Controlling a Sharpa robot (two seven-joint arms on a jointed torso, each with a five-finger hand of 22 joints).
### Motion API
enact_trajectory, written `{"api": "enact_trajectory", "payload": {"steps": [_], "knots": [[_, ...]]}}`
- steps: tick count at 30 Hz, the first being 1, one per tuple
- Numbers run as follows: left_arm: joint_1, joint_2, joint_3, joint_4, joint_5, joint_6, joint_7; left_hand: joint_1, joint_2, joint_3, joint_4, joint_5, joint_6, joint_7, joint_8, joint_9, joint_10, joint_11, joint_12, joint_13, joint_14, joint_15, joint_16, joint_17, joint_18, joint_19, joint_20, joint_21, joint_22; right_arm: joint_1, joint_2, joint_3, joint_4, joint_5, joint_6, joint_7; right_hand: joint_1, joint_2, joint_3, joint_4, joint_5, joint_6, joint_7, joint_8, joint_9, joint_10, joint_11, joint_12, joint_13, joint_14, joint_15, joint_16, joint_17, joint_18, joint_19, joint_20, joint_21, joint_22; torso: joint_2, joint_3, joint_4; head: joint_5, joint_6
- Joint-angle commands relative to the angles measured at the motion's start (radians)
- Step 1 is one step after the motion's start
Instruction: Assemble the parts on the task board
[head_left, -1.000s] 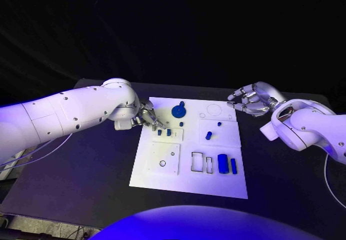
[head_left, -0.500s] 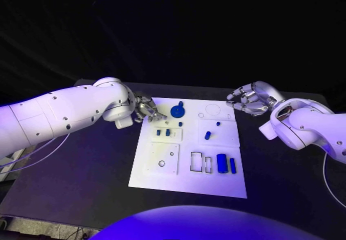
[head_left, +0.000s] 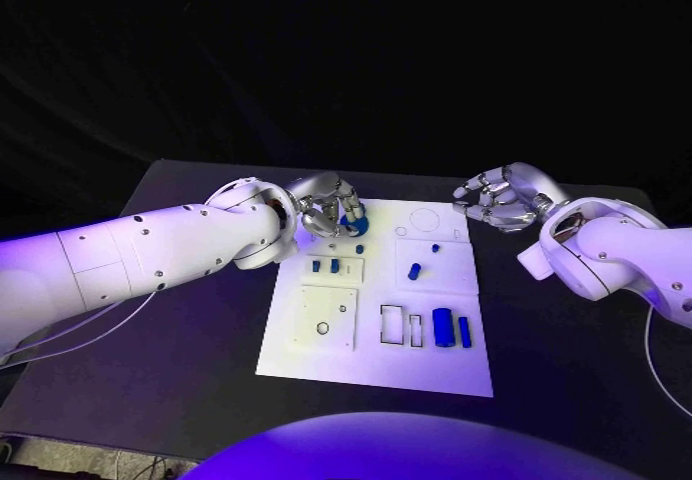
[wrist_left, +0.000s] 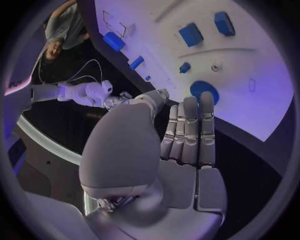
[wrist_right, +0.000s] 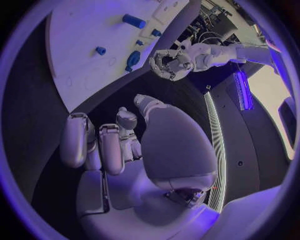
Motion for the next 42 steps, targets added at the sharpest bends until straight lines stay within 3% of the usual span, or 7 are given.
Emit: {"api": "enact_trajectory", "payload": {"steps": [1,6,10,12,21,31,42], "knots": [[-0.002,0.015,-0.002,-0.004,-0.175,-0.059,0.089,-0.002,-0.008,-0.001,-0.01,-0.006,-0.005,0.002,-0.015,-0.024,0.0,0.005,-0.012,-0.02,0.013,0.001,0.035,0.001,0.011,0.005,0.0,0.015,0.013,-0.002,0.001,0.0,-0.002,0.0,-0.001,0.016,-0.006,0.0,0.006,0.0,0.004,-0.008,0.0,0.005,0.001,-0.01,0.0,-0.008,-0.009,0.039,-0.007,-0.004,-0.001,0.014,-0.007,0.0,-0.004,0.066,0.0,0.0013,-0.0002,0.001,0.005],[-0.004,0.041,-0.007,-0.017,-0.248,-0.014,0.073,-0.007,-0.004,-0.028,-0.031,-0.006,-0.034,0.011,-0.055,-0.08,-0.036,0.014,-0.047,-0.069,0.018,0.009,0.095,-0.014,0.012,0.005,0.007,0.04,0.036,-0.004,0.004,0.0,-0.011,0.004,-0.001,0.018,-0.006,0.0,0.007,0.0,0.005,-0.008,0.0,0.005,0.001,-0.012,0.0,-0.013,-0.013,0.039,-0.007,-0.005,-0.002,0.014,-0.008,0.0,-0.006,0.066,0.001,0.0006,0.0012,0.004,0.005],[-0.005,0.053,-0.008,-0.025,-0.289,0.038,0.045,-0.008,-0.001,-0.035,-0.036,-0.007,-0.011,-0.001,-0.053,-0.102,-0.026,0.009,-0.044,-0.087,0.032,0.005,0.147,-0.022,0.013,0.014,0.005,0.07,0.058,-0.004,0.005,0.0,-0.014,0.005,0.0,0.019,-0.006,0.0,0.007,0.0,0.005,-0.008,0.0,0.005,0.001,-0.012,0.0,-0.013,-0.013,0.039,-0.007,-0.005,-0.002,0.014,-0.008,0.0,-0.006,0.066,0.0,0.0008,-0.0011,0.007,0.005],[-0.006,0.057,-0.008,-0.029,-0.31,0.077,0.027,-0.013,-0.001,-0.03,-0.035,-0.006,0.015,-0.008,-0.052,-0.12,-0.002,0.004,-0.039,-0.101,0.077,0.001,0.213,0.029,0.001,0.061,0.002,0.132,0.127,-0.005,0.006,0.0,-0.014,0.006,0.0,0.019,-0.006,0.0,0.007,0.0,0.005,-0.008,0.0,0.005,0.001,-0.012,0.0,-0.013,-0.013,0.039,-0.007,-0.005,-0.002,0.014,-0.008,0.0,-0.006,0.066,0.0,0.0015,-0.0014,0.006,0.007],[-0.006,0.071,-0.009,-0.041,-0.344,0.173,-0.008,-0.022,-0.006,-0.033,-0.032,-0.008,0.037,-0.012,-0.053,-0.134,0.009,0.002,-0.046,-0.115,0.088,0.0,0.242,0.037,-0.004,0.079,0.001,0.162,0.163,-0.006,0.007,0.0,-0.015,0.006,-0.001,0.019,-0.006,0.0,0.008,0.0,0.006,-0.008,0.0,0.006,0.001,-0.013,0.0,-0.016,-0.016,0.039,-0.007,-0.005,-0.002,0.014,-0.008,0.0,-0.006,0.065,0.0,0.0008,0.0005,0.003,0.011],[-0.009,0.091,-0.008,-0.066,-0.367,0.196,-0.022,-0.023,-0.004,-0.022,-0.031,-0.008,0.076,-0.022,-0.056,-0.156,0.049,-0.007,-0.053,-0.133,0.12,-0.008,0.291,0.067,-0.015,0.12,-0.004,0.217,0.228,-0.006,0.009,0.0,-0.017,0.006,0.0,0.018,-0.006,0.0,0.009,0.0,0.008,-0.009,0.0,0.007,0.002,-0.016,0.0,-0.021,-0.022,0.038,-0.008,-0.007,-0.005,0.015,-0.008,0.0,-0.008,0.065,0.001,0.0011,-0.0005,0.003,0.011],[-0.012,0.113,-0.008,-0.093,-0.367,0.205,-0.027,-0.003,0.008,0.034,-0.047,-0.012,0.098,-0.023,-0.068,-0.18,0.07,-0.01,-0.073,-0.153,0.111,-0.011,0.301,0.037,-0.015,0.115,-0.008,0.231,0.242,-0.006,0.01,0.0,-0.016,0.006,-0.002,0.018,-0.006,0.0,0.009,0.0,0.008,-0.009,0.0,0.007,0.002,-0.016,0.0,-0.021,-0.022,0.038,-0.008,-0.007,-0.005,0.015,-0.008,0.0,-0.008,0.065,0.001,0.0014,-0.0008,0.0,0.005]]}}
